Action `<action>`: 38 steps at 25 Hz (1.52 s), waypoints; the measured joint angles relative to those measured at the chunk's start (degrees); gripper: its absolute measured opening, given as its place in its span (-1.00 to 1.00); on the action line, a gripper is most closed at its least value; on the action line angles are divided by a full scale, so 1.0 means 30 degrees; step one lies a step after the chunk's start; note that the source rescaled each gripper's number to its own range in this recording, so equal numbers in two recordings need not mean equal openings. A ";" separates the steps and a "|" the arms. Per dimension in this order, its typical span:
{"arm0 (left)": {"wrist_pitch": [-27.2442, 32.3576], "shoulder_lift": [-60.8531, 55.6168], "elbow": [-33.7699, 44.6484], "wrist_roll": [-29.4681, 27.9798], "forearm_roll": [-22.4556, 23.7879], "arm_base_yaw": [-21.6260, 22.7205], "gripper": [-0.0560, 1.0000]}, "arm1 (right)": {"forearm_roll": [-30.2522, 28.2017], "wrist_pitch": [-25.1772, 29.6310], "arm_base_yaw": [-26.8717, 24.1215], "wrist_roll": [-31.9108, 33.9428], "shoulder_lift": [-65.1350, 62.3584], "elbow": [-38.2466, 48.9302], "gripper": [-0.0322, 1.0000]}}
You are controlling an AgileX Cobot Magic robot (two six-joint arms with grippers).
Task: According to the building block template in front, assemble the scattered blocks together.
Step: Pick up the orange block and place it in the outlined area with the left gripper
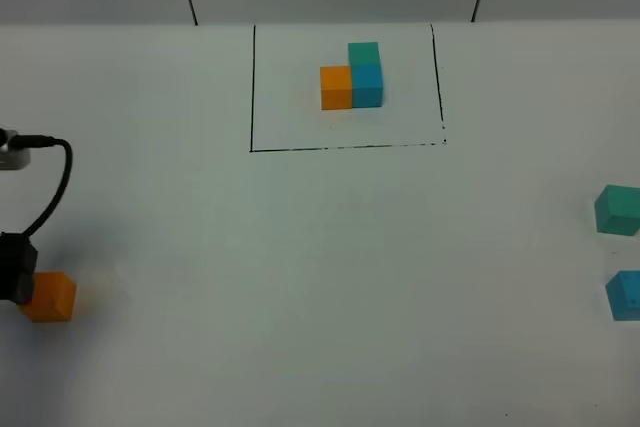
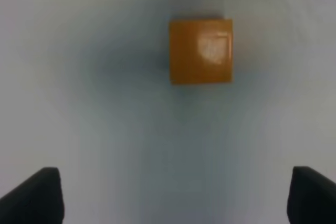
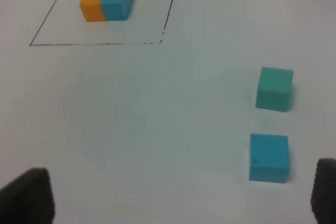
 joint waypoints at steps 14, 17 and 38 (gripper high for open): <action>-0.3028 0.4270 0.0000 0.0000 -0.0610 0.0000 0.82 | 0.0000 0.0021 0.0000 0.0000 0.0000 0.0000 0.95; -0.3477 0.5109 0.0000 0.0000 -0.0610 0.0000 0.82 | 0.0000 0.0023 0.0000 0.0000 0.0000 0.0000 0.94; -0.6610 0.7873 0.0816 -0.0022 -0.1018 0.0000 -0.02 | 0.0000 0.0055 0.0000 0.0000 0.0000 0.0000 0.80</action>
